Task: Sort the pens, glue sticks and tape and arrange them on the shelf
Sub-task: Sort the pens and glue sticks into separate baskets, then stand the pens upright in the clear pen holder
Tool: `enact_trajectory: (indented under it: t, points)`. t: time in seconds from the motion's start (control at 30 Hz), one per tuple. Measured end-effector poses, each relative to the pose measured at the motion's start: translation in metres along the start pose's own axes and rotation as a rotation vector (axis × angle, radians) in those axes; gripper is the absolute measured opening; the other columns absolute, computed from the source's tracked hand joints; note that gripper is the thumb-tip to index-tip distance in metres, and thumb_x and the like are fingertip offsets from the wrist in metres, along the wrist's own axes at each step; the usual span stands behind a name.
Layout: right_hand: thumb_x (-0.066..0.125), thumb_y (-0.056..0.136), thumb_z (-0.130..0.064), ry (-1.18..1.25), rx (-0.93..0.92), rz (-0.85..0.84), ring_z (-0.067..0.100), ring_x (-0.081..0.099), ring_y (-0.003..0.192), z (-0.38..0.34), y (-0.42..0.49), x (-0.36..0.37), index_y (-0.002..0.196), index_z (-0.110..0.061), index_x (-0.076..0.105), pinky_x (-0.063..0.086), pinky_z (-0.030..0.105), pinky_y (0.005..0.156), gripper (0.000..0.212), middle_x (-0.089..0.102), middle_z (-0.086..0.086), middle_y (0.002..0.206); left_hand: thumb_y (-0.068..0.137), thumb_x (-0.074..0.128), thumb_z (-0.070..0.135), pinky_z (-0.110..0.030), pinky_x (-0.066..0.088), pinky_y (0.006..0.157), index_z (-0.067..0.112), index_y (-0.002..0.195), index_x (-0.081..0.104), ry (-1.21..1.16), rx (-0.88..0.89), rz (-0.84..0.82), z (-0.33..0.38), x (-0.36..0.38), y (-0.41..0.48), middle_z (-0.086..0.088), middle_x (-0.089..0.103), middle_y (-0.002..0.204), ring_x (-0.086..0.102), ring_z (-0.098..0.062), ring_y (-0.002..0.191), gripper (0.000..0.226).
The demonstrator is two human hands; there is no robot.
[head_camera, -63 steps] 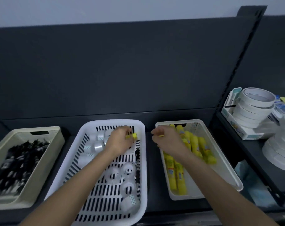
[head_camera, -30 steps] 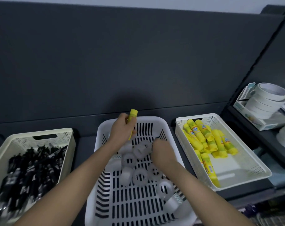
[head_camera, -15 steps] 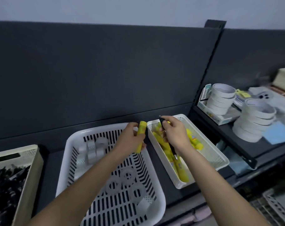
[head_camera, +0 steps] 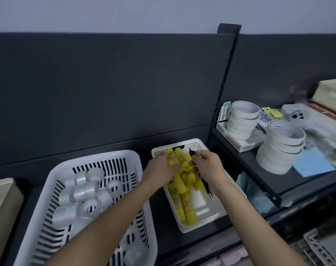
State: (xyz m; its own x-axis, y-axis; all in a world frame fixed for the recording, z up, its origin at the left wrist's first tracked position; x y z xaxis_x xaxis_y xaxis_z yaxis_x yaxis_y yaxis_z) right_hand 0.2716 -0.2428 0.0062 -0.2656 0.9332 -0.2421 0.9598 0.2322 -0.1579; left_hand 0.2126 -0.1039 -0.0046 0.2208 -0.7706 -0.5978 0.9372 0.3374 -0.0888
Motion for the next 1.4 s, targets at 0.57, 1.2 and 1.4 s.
enact_trajectory:
  t: [0.57,1.2,1.4]
  points:
    - [0.048,0.090,0.002,0.155,0.098,-0.539,0.014,0.050,0.053,-0.025,-0.045,0.129,0.086,-0.002,0.063,0.036,0.025,0.045,0.016,0.062,0.012,0.073,0.088,0.061,0.012,-0.032,0.050,0.083,0.011,0.104,0.065,0.201,-0.044,0.523,-0.083,-0.111,-0.089,0.000,0.065,0.097,0.060,-0.016,0.091,0.016]
    - [0.037,0.091,0.008,0.131,0.164,-0.776,0.017,0.056,0.070,-0.056,-0.210,0.392,0.115,-0.007,0.054,0.049,0.024,0.055,0.033,0.059,0.014,0.087,0.088,0.065,0.015,-0.013,0.041,0.078,0.013,0.107,0.067,0.220,-0.231,0.691,-0.287,-0.311,-0.266,0.004,0.059,0.099,0.058,-0.010,0.089,0.019]
    - [0.041,0.092,-0.004,-0.055,0.009,-0.625,0.026,0.068,0.088,-0.041,-0.225,0.431,0.119,-0.024,0.053,0.058,0.032,0.076,0.037,0.067,0.010,0.103,0.088,0.064,0.019,-0.005,0.040,0.069,0.018,0.101,0.068,0.165,-0.205,0.739,-0.317,-0.337,-0.284,0.002,0.062,0.093,0.057,-0.002,0.080,0.014]
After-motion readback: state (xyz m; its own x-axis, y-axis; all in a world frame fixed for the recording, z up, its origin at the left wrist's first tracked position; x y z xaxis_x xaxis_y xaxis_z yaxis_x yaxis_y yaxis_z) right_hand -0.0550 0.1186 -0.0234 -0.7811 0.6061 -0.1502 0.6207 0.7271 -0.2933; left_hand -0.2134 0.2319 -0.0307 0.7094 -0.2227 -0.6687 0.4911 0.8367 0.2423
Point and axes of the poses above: each hand's wrist, its own y-axis towards the middle knuckle, its own x-axis out of the palm, z = x × y, the point moved 1 cm from there along y, towards the middle knuckle
